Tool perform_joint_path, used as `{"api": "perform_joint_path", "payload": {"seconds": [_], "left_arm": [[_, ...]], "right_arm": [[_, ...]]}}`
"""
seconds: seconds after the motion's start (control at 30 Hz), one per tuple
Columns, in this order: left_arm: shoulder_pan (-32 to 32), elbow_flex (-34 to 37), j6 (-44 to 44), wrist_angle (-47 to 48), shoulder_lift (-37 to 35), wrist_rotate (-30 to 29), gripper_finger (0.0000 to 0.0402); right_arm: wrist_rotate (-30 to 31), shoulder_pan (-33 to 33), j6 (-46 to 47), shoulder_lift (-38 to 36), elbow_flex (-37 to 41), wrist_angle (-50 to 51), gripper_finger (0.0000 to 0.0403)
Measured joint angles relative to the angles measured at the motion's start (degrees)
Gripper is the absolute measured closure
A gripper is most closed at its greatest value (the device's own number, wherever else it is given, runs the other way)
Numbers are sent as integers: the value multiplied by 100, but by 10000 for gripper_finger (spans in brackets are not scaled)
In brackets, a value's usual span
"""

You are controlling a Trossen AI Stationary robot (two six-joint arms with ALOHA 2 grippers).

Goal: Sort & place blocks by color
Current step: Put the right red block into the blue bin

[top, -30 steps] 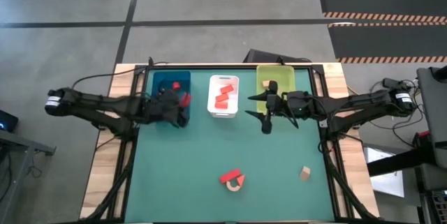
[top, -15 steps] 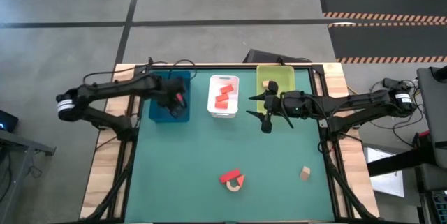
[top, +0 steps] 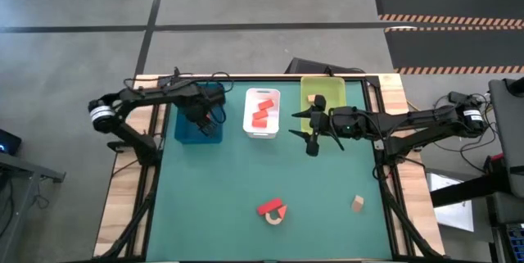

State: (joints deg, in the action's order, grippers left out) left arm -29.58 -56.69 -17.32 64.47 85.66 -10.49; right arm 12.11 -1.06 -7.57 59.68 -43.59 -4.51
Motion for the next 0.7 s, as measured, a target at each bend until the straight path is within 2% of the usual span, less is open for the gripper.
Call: {"api": "perform_joint_path", "payload": {"seconds": [0.3, 0.7], "left_arm": [[-4, 4, 22, -41, 494, -50, 260], [-4, 7, -20, -102, 444, -168, 251]], "right_arm": [[1, 0, 2, 0, 0, 2, 170], [-1, 0, 4, 0, 0, 7, 170]]}}
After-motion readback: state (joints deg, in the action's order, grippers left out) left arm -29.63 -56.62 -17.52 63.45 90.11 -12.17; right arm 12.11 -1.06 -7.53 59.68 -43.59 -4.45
